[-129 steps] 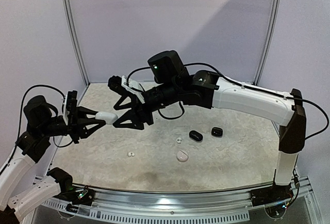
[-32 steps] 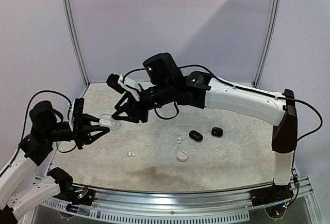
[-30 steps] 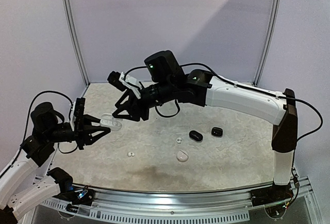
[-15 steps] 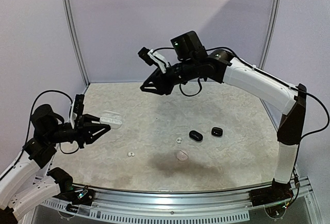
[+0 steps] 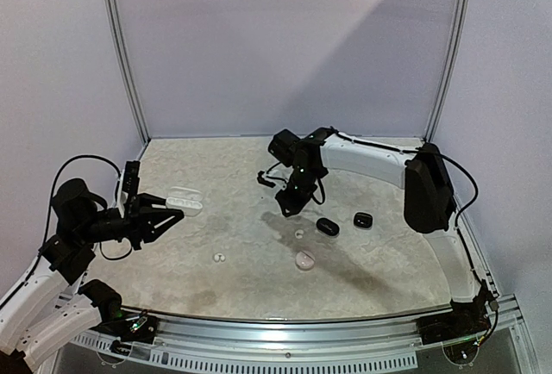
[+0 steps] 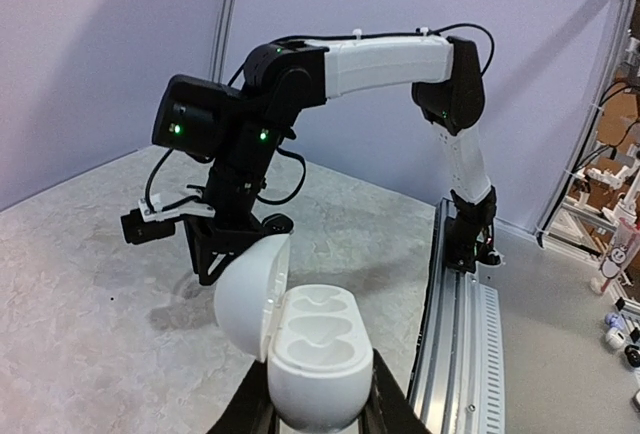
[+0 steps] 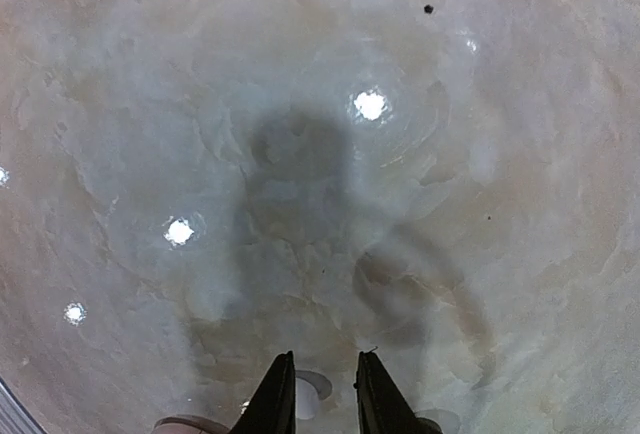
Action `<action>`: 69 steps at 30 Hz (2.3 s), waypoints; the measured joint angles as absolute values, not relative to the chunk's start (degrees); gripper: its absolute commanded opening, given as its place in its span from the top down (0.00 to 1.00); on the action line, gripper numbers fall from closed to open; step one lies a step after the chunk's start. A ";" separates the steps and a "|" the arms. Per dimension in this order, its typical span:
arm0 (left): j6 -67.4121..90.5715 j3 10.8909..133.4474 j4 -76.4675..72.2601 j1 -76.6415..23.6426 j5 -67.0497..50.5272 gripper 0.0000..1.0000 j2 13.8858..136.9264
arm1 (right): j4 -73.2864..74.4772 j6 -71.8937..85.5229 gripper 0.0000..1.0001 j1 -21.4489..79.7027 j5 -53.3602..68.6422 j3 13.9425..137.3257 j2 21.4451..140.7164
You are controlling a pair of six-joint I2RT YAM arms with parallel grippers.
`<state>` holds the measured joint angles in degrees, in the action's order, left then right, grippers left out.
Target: Insert the wireless bluetooth earbuds into the charging case
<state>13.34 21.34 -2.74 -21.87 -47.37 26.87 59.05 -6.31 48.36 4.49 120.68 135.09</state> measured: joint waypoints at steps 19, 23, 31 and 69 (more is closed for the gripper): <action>13.30 20.27 -2.76 -21.85 -47.07 1.00 26.09 | 58.50 -0.25 0.91 47.57 2.83 109.97 134.17; 13.32 20.18 -2.79 -21.85 -47.07 1.00 25.80 | 57.84 1.45 0.93 47.55 3.53 106.87 132.38; 13.32 19.81 -3.27 -21.85 -47.05 1.00 25.74 | 57.60 4.32 0.93 48.07 6.20 100.33 128.38; 13.08 19.68 -3.79 -21.82 -46.68 1.00 25.34 | 59.18 -14.41 0.81 47.64 7.40 110.80 132.57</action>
